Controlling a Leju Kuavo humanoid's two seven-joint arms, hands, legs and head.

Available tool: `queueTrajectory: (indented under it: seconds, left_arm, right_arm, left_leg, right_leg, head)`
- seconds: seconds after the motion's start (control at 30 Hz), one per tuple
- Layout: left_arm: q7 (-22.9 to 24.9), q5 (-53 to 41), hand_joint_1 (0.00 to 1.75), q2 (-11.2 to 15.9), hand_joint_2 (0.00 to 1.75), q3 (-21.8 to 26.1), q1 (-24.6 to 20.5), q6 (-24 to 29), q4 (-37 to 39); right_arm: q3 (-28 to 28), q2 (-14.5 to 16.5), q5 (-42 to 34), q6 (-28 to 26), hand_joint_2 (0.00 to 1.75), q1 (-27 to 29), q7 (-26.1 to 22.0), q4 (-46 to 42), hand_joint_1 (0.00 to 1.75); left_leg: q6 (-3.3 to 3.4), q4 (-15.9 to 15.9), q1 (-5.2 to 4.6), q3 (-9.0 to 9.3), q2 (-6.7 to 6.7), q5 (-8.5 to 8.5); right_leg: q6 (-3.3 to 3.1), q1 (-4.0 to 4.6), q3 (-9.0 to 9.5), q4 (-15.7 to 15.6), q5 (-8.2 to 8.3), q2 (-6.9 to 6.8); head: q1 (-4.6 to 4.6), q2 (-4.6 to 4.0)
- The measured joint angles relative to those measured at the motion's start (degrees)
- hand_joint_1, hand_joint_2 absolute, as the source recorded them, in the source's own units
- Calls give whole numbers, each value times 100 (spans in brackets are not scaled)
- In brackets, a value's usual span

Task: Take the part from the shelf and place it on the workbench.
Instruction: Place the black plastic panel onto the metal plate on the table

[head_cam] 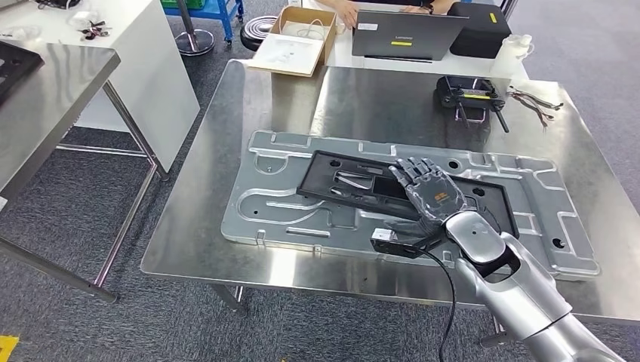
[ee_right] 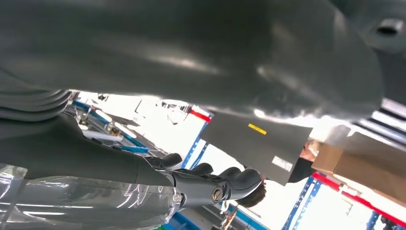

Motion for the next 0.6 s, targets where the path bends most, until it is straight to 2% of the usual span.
queueTrajectory:
  seconds: [0.03,0.07,0.13,0.17,0.27,0.3,0.37,0.43,0.47,0.5,0.53,0.6]
  left_arm:
    - [-1,1,0,-2,0,-2,0,-3,-1]
    - [-4,1,0,-4,0,-6,1,-7,-3]
    - [-14,4,0,-5,0,-19,-4,-15,-5]
    - [-22,5,0,-5,0,-27,-6,-16,-6]
    - [-49,12,0,-5,0,-44,-7,-19,-6]
    - [-58,15,0,-5,0,-46,-5,-21,-7]
    - [-73,20,0,-2,0,-52,-3,-27,-8]
    - [-78,20,0,-1,0,-61,-3,-30,-8]
    - [-77,20,0,-1,0,-72,-4,-31,-8]
    - [-76,21,0,-1,0,-87,-4,-31,-8]
    - [-74,25,0,0,0,-104,-6,-31,-8]
    - [-72,38,0,3,0,-129,-17,-25,-8]
  right_arm:
    - [0,1,0,0,0,-3,-6,1,0]
    - [0,1,0,1,0,-19,-16,2,0]
    - [0,5,-1,8,0,-80,-39,3,0]
    - [0,8,-4,18,0,-116,-54,3,0]
    - [-1,11,-39,55,0,-209,-105,3,0]
    - [-3,11,-54,61,0,-240,-123,2,0]
    - [-8,11,-76,64,0,-290,-150,-7,0]
    - [-11,11,-89,66,0,-308,-163,-14,0]
    - [-11,11,-92,67,0,-310,-166,-14,0]
    - [-11,9,-96,67,0,-310,-168,-15,0]
    - [-11,2,-102,68,0,-311,-168,-21,0]
    - [-19,-27,-119,66,0,-310,-167,-56,0]
  left_leg:
    - [-10,18,2,-8,-3,-7]
    - [-29,46,3,-19,-7,-19]
    - [-91,126,-13,-63,-16,-50]
    - [-125,158,-22,-83,-19,-55]
    - [-228,205,-19,-123,-29,-51]
    - [-263,284,-11,-161,-30,-138]
    - [-322,738,14,-323,-27,-529]
    - [-363,1456,25,-537,-24,-966]
    - [-374,1687,27,-573,-23,-1060]
    - [-376,1735,27,-521,-23,-1050]
    - [-370,1536,27,-349,-23,-933]
    - [-338,741,24,175,-27,-676]
  right_leg:
    - [3,-8,112,-216,170,-2]
    - [1,-18,295,-566,375,-6]
    - [-21,-7,607,-1167,618,-7]
    - [-43,4,671,-1312,646,-4]
    - [-143,11,637,-1360,670,-2]
    - [-188,3,617,-1373,701,-8]
    - [-268,-3,562,-1394,764,-23]
    - [-298,12,479,-1382,820,-30]
    - [-297,18,433,-1371,849,-33]
    - [-292,22,387,-1357,877,-34]
    - [-281,22,344,-1342,903,-34]
    - [-240,22,279,-1314,950,-32]
  head:
    - [-1,0]
    - [-1,0]
    - [-1,0]
    - [-1,0]
    - [-1,0]
    - [-2,0]
    - [-2,0]
    - [-2,0]
    - [-1,0]
    - [-2,0]
    - [-1,0]
    - [-2,0]
